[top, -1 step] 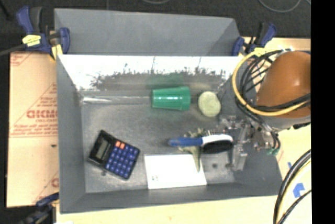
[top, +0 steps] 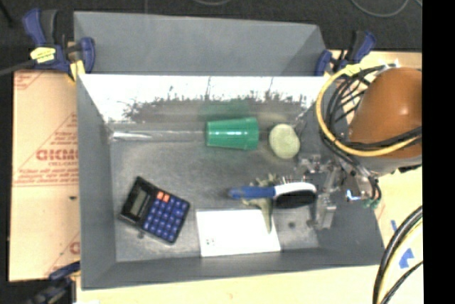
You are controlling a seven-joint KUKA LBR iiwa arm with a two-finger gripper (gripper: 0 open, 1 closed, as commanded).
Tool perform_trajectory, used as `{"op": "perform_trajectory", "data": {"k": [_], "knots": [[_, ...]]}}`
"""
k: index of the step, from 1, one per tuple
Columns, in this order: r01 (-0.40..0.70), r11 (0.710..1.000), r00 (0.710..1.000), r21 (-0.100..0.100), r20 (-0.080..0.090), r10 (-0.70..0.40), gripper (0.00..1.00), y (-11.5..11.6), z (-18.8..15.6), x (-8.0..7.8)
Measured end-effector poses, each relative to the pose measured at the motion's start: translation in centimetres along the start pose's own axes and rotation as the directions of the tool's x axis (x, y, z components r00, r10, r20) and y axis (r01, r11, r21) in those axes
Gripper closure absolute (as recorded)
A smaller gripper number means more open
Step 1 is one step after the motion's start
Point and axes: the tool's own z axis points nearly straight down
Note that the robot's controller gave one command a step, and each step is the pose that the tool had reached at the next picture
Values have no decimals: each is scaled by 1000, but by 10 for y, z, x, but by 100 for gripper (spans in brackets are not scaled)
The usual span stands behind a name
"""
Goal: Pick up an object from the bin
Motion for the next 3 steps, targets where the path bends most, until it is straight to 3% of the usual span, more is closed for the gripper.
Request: {"op": "perform_trajectory", "data": {"k": [1, 2, 3], "knots": [[160, 987, 987, 3, 9, -160, 0, -6, 47, -53], [200, 980, 980, -2, -4, -200, 0, -6, 84, -79], [185, 983, 983, -1, -2, -185, 0, -24, 68, -65]]}}
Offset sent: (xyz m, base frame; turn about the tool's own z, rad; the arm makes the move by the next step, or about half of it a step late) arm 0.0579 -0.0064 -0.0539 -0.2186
